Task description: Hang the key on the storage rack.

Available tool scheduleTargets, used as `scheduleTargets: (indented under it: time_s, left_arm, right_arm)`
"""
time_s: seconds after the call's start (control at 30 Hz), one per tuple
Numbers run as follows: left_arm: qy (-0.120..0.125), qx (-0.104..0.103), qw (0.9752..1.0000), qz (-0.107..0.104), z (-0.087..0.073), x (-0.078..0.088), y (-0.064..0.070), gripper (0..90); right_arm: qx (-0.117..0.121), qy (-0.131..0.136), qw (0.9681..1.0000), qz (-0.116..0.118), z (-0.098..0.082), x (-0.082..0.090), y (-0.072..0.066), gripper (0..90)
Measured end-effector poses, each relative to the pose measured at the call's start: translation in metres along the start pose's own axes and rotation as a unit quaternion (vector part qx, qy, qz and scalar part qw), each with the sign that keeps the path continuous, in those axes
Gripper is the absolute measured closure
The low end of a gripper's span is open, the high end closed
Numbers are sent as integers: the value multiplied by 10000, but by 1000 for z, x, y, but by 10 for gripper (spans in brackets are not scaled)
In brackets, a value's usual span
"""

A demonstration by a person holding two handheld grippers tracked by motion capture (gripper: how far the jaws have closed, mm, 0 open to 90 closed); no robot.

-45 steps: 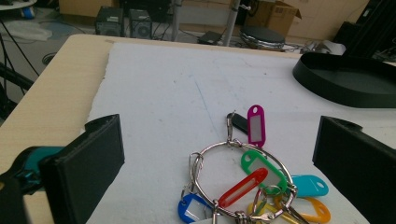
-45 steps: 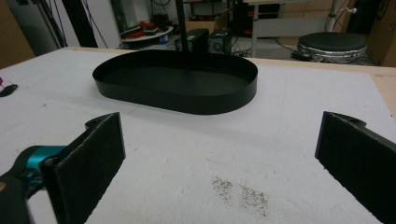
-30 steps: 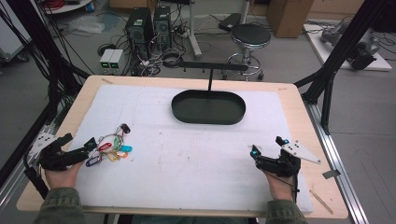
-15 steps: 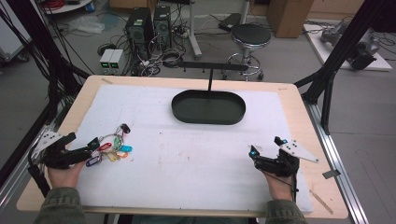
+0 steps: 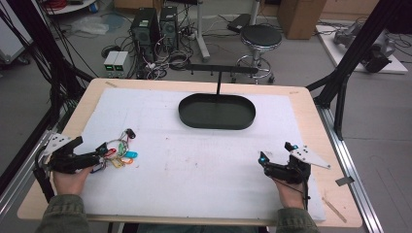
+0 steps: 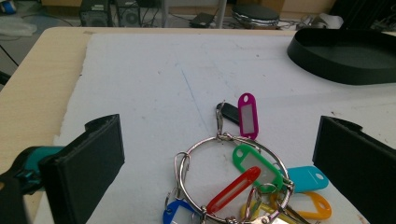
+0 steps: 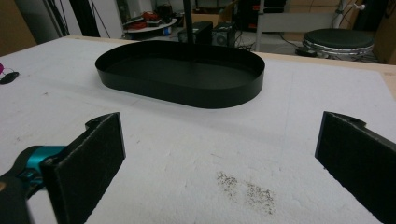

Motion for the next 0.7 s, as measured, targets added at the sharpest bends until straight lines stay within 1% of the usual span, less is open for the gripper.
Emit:
scheduleTargets:
  time_s: [0.13,0.17,0.27,0.4,0.5,0.57,0.63,0.67,0.7]
  left_arm:
    - [-170,-151,9997,20,2,-6,1,25]
    - [-169,-142,9998,8,2,-8,1,25]
    - [-248,-211,9995,-14,3,-11,3,25]
    - [-347,-265,9990,-56,5,-14,6,25]
    - [-466,-345,9983,-60,7,-18,8,25]
    - [-495,-385,9980,-49,8,-20,9,25]
    - [-594,-398,9974,-51,8,-22,10,25]
    - [-671,-433,9968,-29,9,-23,10,25]
    - [-698,-461,9965,-4,10,-24,11,25]
  right_arm:
    - [26,5,10000,5,0,-1,0,5]
    - [23,8,10000,5,0,0,0,5]
    - [-16,-12,10000,17,0,0,-1,5]
    - [10,-2,10000,24,-1,0,0,5]
    - [25,-3,10000,19,-1,0,0,5]
    - [26,-8,10000,26,-1,0,-1,5]
    - [37,-11,10000,40,-1,-1,-1,5]
    - [48,-9,10000,36,-1,-1,-1,5]
    - [52,-9,10000,35,-1,-1,-1,5]
Point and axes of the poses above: each handheld gripper's, and its own axes: x roughly backward along the jaws, z roughly out of its top, y roughly to its right, the point moved 3 cm from there along -x, roughly forward along the jaws, and after that the axes turned 13 degrees about -y, right-handed, at the moved point
